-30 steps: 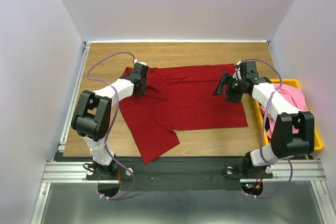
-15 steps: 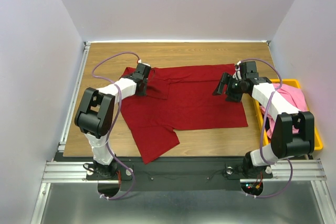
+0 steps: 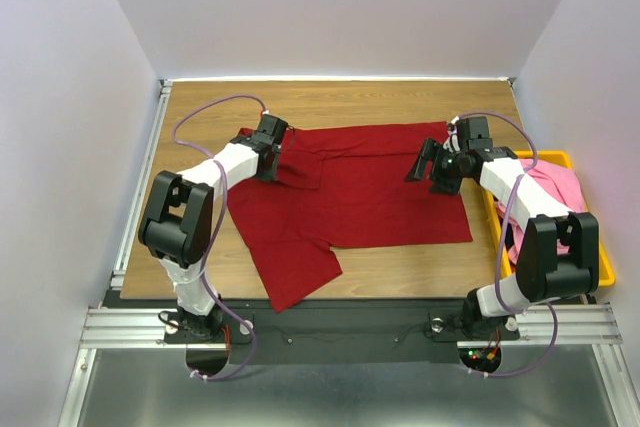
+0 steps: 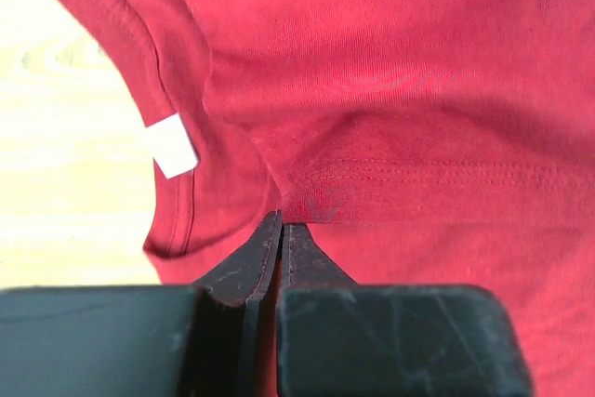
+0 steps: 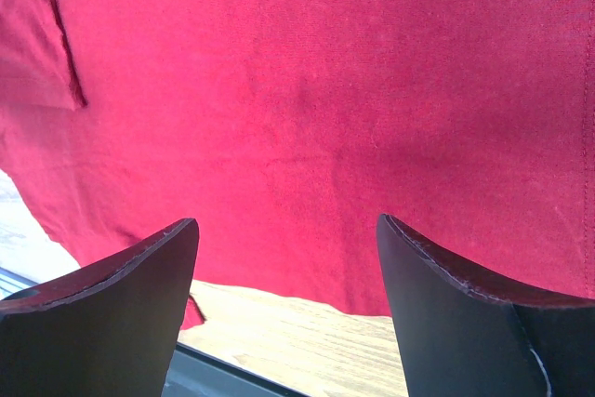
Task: Fold and stack the t-shirts
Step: Fold the tshirt
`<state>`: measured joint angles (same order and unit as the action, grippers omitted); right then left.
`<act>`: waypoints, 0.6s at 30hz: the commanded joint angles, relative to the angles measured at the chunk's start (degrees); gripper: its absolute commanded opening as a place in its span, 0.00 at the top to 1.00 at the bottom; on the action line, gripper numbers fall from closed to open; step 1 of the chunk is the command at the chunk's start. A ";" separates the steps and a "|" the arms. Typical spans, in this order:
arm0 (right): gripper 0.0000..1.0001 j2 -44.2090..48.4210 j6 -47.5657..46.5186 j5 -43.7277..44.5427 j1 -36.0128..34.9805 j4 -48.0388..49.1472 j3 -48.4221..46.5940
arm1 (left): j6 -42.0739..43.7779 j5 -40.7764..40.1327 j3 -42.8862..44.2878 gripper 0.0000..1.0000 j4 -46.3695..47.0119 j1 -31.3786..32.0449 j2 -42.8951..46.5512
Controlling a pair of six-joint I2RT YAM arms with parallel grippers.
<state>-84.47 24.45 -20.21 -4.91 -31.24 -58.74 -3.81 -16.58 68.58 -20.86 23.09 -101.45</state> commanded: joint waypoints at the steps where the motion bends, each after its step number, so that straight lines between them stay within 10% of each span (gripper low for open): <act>1: 0.17 -0.17 0.16 -0.27 -0.19 1.62 -1.37 | -0.75 -0.82 1.65 1.00 -6.03 1.08 3.28; 8: 0.17 -1.31 0.43 0.43 -0.10 1.71 -2.34 | -6.46 2.16 -0.46 0.98 -8.93 1.96 3.98; 18: 0.17 -4.21 -0.54 2.63 -0.10 1.98 -6.38 | -9.37 2.08 -2.66 0.65 -9.99 2.75 7.93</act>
<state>-87.57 24.43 -19.25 -4.91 -31.20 -61.25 -12.10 -13.69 67.26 -29.19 25.45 -98.04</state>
